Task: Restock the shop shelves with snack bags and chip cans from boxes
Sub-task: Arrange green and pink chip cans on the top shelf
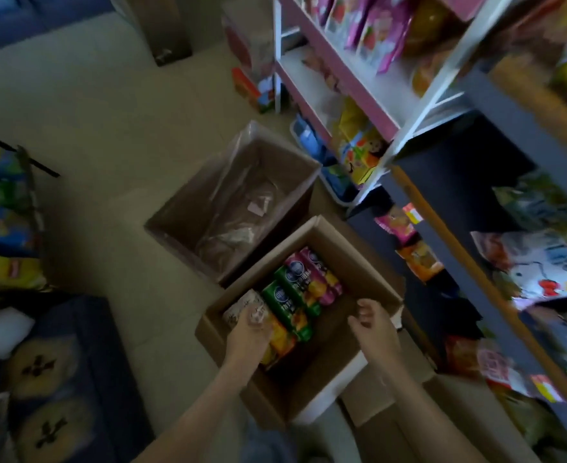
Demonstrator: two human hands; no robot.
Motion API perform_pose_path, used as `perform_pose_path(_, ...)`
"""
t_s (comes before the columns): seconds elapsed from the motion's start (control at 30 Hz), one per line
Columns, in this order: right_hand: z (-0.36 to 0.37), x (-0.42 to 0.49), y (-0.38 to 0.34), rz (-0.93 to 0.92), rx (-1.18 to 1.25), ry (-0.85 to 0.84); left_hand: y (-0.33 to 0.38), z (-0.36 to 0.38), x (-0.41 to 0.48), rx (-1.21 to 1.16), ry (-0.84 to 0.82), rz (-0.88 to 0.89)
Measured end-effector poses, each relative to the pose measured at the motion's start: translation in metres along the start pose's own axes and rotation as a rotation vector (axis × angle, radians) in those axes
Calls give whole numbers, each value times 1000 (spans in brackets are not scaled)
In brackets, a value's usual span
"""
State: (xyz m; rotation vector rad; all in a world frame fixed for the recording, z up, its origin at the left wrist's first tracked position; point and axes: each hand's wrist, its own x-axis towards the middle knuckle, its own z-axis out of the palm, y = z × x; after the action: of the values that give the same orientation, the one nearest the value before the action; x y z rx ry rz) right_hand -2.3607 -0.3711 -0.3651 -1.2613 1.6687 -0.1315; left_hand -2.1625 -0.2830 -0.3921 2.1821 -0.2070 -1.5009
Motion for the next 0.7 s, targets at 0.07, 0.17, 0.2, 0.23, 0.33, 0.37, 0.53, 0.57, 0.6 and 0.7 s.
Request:
perform_pose_path(0.07,28,53,23,31,-15,-2,-5,15,50,13,-49,-3)
perform_pose_path(0.17,67,123,63,61,-49,-20,-26,41,116,100,-51,41)
perform_pose_path(0.2,79,143,76,63,-61,-36,-34,50,135,131,-34,50)
perform_pose_path(0.23,90,163,89,61,-81,-53,-44,61,154,161,-16,47)
perform_pose_path(0.33,124,223,126,8,-170,-98,-70,92,201,138,10,67)
perform_pose_path(0.37,134,243,139,-7,-203,-107,-77,103,216,119,20,80)
perform_pose_path(0.53,175,307,163,-73,-300,-150,-83,145,252,107,95,92)
perform_pose_path(0.57,181,314,163,-82,-338,-161,-84,149,256,103,103,106)
perform_pose_path(0.6,186,321,165,-83,-389,-176,-86,151,261,103,106,117)
perform_pose_path(0.7,195,338,172,-72,-562,-196,-92,148,269,61,90,137)
